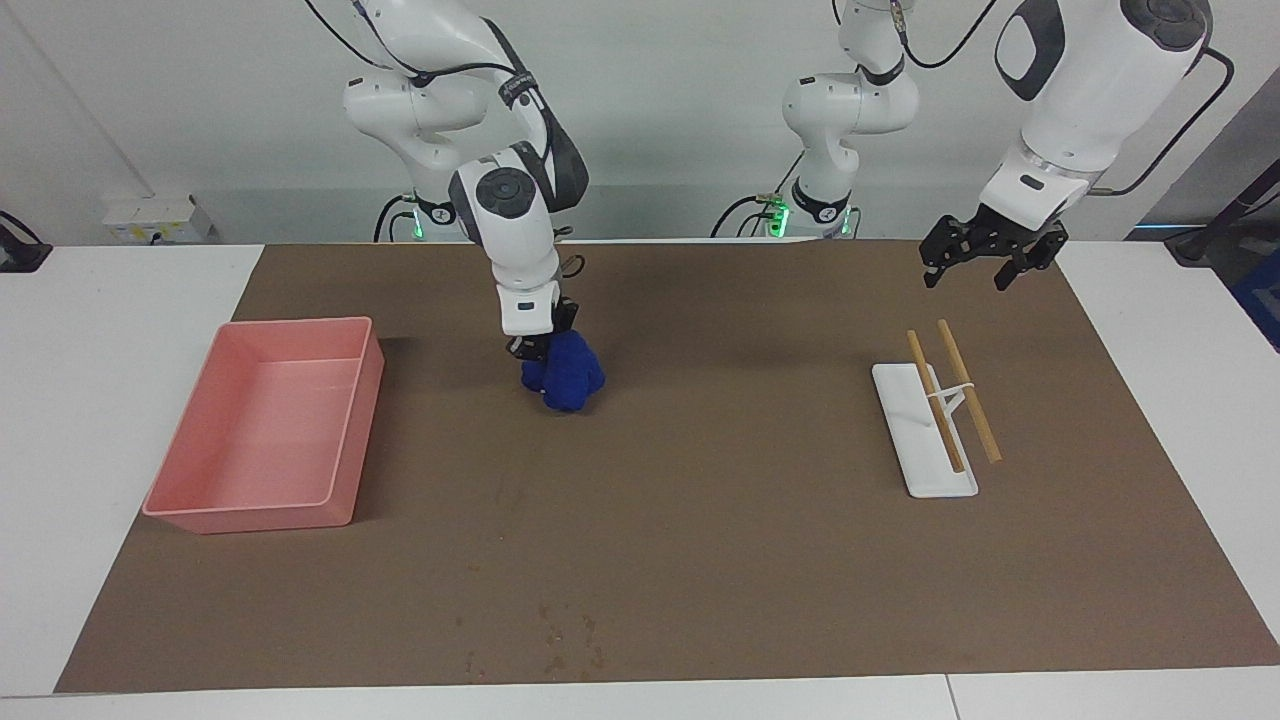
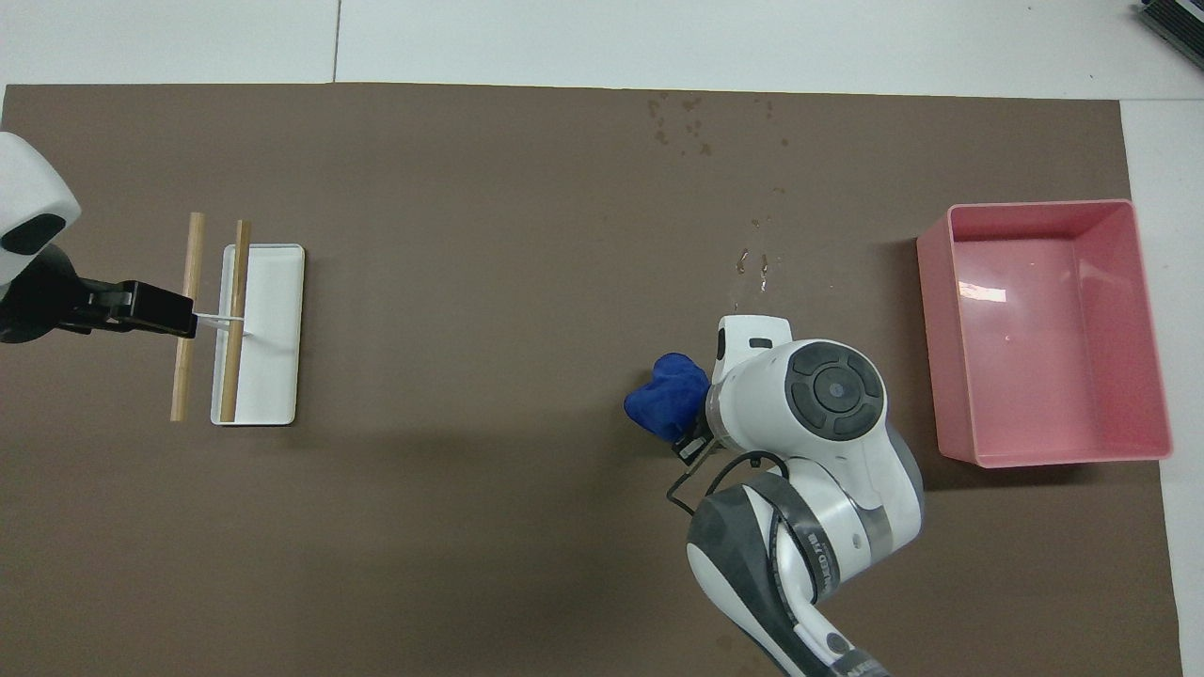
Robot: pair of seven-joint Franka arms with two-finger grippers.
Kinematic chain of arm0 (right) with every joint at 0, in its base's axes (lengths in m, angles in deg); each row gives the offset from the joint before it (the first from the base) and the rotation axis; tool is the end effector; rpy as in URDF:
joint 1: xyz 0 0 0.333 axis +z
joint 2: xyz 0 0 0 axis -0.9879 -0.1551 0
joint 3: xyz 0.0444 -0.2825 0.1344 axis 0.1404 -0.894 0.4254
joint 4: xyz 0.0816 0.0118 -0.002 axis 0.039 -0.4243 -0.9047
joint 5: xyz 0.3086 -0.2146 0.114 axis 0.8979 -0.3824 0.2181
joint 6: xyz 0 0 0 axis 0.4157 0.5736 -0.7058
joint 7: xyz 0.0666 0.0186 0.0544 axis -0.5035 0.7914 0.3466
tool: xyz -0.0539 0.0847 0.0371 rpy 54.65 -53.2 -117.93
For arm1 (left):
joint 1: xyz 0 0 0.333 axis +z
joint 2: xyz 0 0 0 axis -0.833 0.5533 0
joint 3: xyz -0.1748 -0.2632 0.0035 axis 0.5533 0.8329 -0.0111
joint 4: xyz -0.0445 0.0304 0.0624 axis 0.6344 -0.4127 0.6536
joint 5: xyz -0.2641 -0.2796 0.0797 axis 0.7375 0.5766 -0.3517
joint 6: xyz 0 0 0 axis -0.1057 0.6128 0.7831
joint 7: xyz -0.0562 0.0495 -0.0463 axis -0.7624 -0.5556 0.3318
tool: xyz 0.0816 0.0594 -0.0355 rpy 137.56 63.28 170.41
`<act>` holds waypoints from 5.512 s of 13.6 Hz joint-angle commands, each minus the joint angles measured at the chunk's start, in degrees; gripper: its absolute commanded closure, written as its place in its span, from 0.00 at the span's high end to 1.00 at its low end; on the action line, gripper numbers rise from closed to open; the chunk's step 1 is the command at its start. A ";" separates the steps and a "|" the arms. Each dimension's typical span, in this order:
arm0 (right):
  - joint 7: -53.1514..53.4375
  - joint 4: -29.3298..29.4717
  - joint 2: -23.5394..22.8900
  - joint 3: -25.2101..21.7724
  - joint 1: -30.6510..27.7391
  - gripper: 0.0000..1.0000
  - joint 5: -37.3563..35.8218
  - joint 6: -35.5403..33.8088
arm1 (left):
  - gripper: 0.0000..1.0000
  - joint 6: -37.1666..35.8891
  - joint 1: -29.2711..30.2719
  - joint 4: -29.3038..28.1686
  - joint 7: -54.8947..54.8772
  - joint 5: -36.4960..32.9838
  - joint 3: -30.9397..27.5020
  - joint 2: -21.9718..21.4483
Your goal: Wipe water with towel using both arms
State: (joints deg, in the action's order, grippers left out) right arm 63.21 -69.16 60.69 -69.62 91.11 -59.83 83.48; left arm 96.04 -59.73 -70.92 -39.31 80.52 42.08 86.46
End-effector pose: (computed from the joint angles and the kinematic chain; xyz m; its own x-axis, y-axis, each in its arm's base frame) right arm 0.4772 0.2646 0.3612 0.7437 0.6662 0.0550 0.6682 -0.7384 -0.0908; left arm 0.5401 -0.0463 0.5939 0.9936 -0.1120 -0.0168 -0.1115 -0.9934 0.0271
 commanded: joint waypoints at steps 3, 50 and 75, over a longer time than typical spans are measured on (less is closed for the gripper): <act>-8.04 1.49 -3.68 -0.27 -3.87 0.00 -0.34 4.02 | 1.00 -1.04 -0.02 0.39 0.03 -0.88 -0.03 -0.43; -24.23 33.83 -8.27 3.60 -22.07 0.00 -8.79 -29.61 | 1.00 -1.04 -0.02 0.39 0.03 -0.88 -0.03 -0.43; -59.22 14.84 -2.10 3.77 -41.94 1.00 -20.22 -7.92 | 1.00 -1.04 -0.02 0.39 0.03 -0.88 -0.03 -0.43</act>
State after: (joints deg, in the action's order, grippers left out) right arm 3.76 -52.95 57.12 -66.63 49.43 -80.60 75.99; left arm 96.04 -59.73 -70.92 -39.31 80.52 42.07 86.46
